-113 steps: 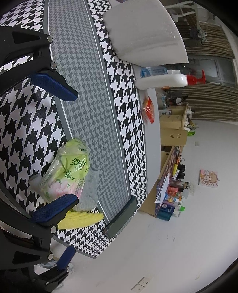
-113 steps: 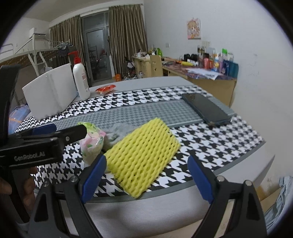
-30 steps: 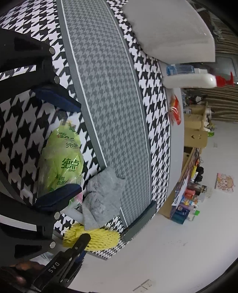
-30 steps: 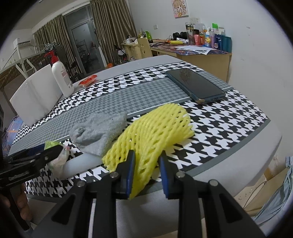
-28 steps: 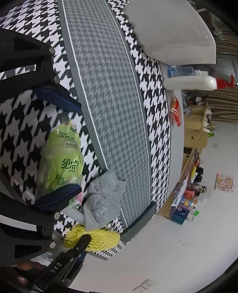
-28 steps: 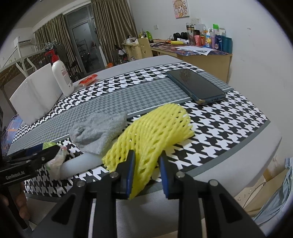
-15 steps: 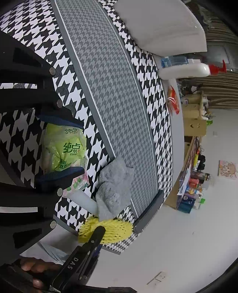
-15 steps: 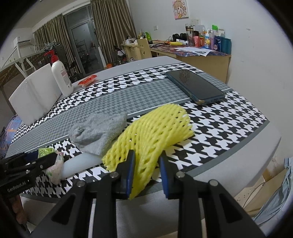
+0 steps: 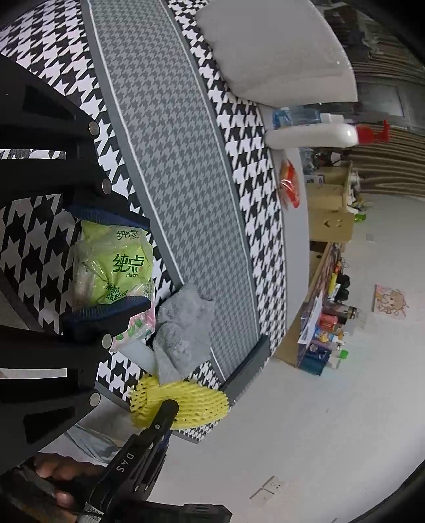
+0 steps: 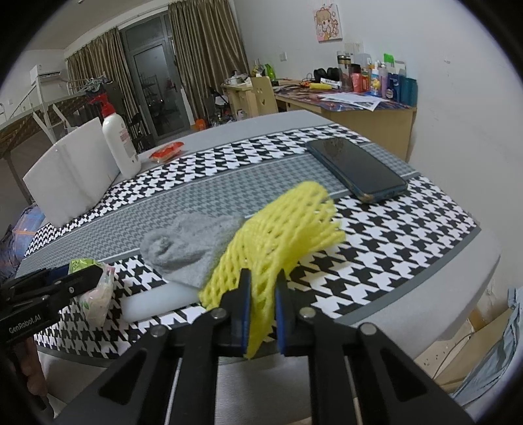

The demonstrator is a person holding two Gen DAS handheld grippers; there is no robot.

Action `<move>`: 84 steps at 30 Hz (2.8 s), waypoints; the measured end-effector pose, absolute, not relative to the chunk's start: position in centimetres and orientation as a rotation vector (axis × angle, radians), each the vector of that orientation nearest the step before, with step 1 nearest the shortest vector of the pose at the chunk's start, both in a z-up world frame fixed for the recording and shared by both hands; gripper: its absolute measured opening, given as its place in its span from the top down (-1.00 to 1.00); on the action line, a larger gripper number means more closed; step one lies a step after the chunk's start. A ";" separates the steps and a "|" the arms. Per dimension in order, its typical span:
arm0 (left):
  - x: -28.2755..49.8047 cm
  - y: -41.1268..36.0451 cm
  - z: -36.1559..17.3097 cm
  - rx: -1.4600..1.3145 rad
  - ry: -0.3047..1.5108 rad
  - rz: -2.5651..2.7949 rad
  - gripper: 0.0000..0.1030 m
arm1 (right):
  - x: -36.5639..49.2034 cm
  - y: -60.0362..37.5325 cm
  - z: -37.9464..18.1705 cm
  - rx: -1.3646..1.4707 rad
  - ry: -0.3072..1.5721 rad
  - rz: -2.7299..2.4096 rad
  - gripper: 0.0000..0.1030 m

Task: Organize soft objects
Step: 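Lift the soap pack with the left gripper while the right gripper holds the net, then carry the soap pack and foam net with both grippers over the foam box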

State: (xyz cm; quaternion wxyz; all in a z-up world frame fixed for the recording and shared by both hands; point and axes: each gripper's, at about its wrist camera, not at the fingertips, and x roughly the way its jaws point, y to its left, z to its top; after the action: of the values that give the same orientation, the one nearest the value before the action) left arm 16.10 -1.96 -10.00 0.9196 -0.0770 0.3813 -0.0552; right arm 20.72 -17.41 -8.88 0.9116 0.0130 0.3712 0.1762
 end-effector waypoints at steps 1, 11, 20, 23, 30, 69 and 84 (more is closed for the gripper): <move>16.0 -1.9 -9.9 -0.158 0.780 -0.112 0.15 | 20.7 -17.4 -8.7 0.028 0.760 0.363 0.75; 15.5 -0.1 -8.9 -0.166 0.749 -0.069 0.15 | 19.7 -17.2 -7.0 0.030 0.714 0.366 0.75; 14.7 1.1 -7.6 -0.148 0.711 -0.039 0.15 | 19.1 -16.3 -5.3 0.032 0.662 0.389 0.75; 14.5 1.5 -7.1 -0.140 0.697 -0.028 0.15 | 19.0 -15.7 -5.0 0.028 0.653 0.404 0.75; 14.1 2.6 -6.4 -0.129 0.678 0.002 0.15 | 18.9 -14.1 -4.4 0.023 0.633 0.444 0.75; 11.3 9.3 -2.1 -0.099 0.551 0.118 0.15 | 18.2 -5.4 -1.1 -0.033 0.538 0.613 0.75; 11.0 11.3 0.1 -0.074 0.492 0.168 0.15 | 17.8 -2.6 0.4 -0.063 0.491 0.680 0.74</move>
State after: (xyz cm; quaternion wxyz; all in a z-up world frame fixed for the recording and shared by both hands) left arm 11.03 11.33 0.10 0.9658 -0.0364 0.2430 0.0833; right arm 17.75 -2.57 0.43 0.9129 -0.0304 0.2381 0.3303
